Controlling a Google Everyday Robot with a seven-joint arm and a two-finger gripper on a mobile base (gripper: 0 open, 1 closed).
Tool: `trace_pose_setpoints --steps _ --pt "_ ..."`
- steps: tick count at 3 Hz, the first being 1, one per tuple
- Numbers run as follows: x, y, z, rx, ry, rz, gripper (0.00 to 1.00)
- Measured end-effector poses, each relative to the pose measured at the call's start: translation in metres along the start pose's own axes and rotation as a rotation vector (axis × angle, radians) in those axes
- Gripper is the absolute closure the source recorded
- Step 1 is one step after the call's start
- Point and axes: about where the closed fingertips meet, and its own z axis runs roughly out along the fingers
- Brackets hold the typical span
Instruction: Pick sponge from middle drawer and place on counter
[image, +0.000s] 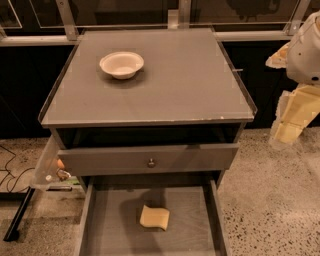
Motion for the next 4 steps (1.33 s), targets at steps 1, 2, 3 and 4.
trace_pose_setpoints --steps 1,2,3,4 --pt "0.000 0.000 0.000 0.000 0.000 0.000 0.00" --pt "-0.001 -0.002 -0.002 0.012 0.013 0.002 0.00" --pt "0.006 0.016 0.019 -0.030 -0.008 0.011 0.00" --pt "0.009 0.057 0.057 -0.091 -0.081 0.008 0.00"
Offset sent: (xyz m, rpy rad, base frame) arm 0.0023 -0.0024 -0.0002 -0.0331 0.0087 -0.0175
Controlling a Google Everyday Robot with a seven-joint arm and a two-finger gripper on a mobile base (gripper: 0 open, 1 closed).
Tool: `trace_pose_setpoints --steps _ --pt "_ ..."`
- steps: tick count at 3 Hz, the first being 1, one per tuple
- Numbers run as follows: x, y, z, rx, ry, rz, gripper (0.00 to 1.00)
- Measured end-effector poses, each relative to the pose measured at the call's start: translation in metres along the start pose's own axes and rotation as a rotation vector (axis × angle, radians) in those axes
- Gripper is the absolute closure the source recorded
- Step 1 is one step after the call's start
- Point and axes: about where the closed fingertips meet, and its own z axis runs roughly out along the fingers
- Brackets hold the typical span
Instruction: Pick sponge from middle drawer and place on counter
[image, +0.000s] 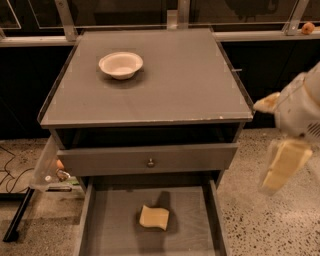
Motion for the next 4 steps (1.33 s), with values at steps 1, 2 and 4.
trace_pose_setpoints --steps 1,2,4 --pt "-0.001 0.040 0.048 -0.034 -0.106 -0.029 0.00" --pt "-0.008 0.074 0.104 -0.055 -0.214 -0.064 0.00" --pt "-0.016 0.094 0.172 -0.069 -0.250 -0.067 0.00"
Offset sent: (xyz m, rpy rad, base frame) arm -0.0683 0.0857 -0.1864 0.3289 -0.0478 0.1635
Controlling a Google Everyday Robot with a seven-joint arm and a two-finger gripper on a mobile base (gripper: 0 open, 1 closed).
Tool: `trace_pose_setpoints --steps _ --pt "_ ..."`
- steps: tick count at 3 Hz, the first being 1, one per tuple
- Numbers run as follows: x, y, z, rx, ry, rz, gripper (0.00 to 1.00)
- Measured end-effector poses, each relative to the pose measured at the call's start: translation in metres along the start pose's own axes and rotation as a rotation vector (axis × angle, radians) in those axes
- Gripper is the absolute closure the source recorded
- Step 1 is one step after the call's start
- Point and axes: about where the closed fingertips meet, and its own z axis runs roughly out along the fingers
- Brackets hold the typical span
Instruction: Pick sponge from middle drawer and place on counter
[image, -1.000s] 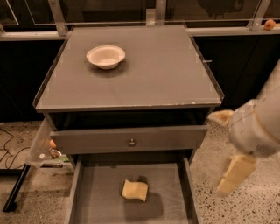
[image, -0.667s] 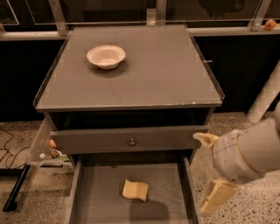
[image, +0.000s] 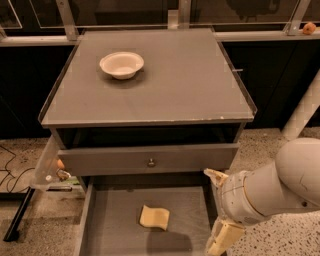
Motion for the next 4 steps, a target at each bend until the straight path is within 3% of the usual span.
trace_pose_setpoints --steps 1,2,4 --pt "0.009 0.002 0.035 -0.011 -0.035 0.028 0.00" --pt "0.035 0.001 0.103 -0.031 -0.093 0.074 0.00" --pt "0.073 -0.019 0.209 0.001 -0.216 0.118 0.00"
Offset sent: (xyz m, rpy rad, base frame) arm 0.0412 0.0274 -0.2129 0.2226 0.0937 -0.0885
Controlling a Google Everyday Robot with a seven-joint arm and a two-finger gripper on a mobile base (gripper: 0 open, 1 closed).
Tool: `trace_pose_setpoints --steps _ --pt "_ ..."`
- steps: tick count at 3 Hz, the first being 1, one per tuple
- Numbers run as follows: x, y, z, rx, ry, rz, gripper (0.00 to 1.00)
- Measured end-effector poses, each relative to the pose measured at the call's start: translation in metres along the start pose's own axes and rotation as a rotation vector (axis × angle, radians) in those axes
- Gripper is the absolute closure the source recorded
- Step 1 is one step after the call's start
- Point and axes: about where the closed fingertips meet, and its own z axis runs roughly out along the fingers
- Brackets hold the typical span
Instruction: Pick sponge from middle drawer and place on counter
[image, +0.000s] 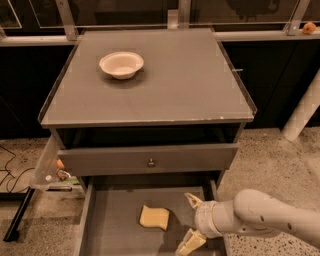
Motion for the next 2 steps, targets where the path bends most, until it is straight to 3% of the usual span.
trace_pose_setpoints --steps 1,2 --pt "0.0130 -0.0065 0.0347 -0.014 -0.063 0.062 0.00" --pt "0.0123 -0.0049 0.0358 -0.011 -0.050 0.058 0.00"
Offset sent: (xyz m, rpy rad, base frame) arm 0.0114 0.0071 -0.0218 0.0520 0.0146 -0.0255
